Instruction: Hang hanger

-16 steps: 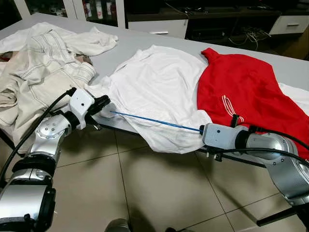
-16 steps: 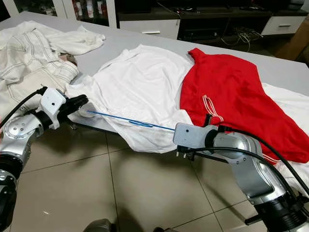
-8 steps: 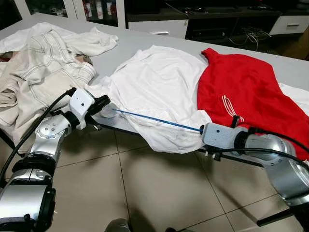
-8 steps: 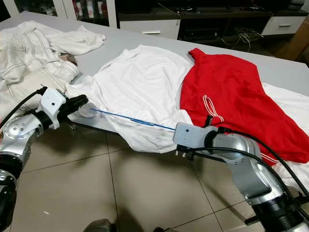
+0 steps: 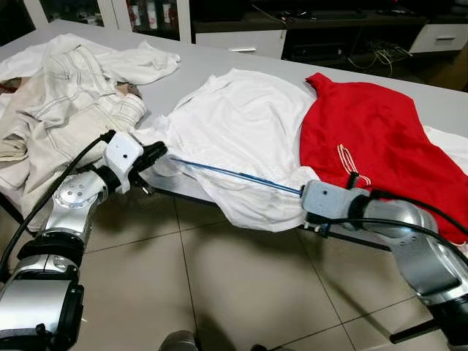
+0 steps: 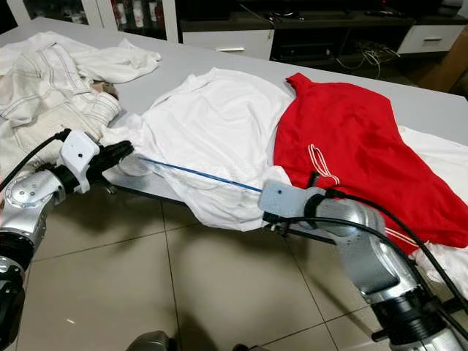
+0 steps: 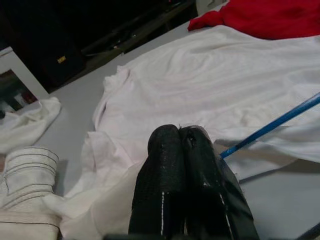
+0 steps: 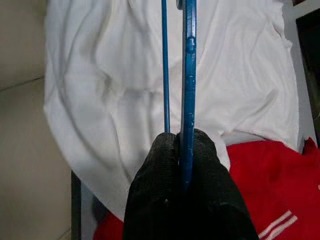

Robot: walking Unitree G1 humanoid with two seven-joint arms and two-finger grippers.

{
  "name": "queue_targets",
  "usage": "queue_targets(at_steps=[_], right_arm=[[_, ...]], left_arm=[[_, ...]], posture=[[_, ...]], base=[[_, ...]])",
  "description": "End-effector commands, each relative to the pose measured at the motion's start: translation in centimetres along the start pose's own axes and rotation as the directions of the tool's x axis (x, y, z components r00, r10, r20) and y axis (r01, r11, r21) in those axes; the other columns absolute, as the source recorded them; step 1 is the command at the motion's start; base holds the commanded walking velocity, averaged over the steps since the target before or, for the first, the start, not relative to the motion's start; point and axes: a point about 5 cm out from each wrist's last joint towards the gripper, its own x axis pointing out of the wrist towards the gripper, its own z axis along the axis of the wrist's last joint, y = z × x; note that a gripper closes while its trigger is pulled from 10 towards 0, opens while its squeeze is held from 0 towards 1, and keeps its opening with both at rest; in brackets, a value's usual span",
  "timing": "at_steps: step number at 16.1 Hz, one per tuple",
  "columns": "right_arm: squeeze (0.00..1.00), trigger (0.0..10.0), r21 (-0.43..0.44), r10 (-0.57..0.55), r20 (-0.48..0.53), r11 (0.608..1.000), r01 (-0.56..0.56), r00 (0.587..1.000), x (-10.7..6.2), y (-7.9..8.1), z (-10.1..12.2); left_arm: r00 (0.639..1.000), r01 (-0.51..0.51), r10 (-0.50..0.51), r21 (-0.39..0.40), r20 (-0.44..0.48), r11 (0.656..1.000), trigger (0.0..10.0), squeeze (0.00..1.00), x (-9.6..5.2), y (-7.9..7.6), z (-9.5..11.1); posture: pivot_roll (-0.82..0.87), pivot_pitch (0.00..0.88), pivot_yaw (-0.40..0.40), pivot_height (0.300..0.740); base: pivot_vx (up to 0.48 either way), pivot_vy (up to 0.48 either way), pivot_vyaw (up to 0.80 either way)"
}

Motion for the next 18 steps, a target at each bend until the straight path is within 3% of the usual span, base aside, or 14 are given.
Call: queue_targets(at_steps=[1,18], right_arm=[[0.0,10.0,-0.007,-0.018,-0.013,1.0,0.018,1.0,0.1,-0.4,0.0],[0.0,10.0,0.05,-0.094,-0.069,0.994,0.098,0.993,-0.5,-1.3,-1.1]], left_arm=[[1.0,0.017,-0.017,0.015,0.011,1.0,0.0,0.0,0.1,0.0,0.3],[1.0,0.025,-0.026,0.02,0.007,0.999,0.0,0.0,0.3,-0.1,0.3]], posture=[[0.08,0.037,-0.014,0.74],[0.07,0.026,-0.007,0.74]], base=[[0.0,0.0,0.0],[0.0,0.0,0.0]])
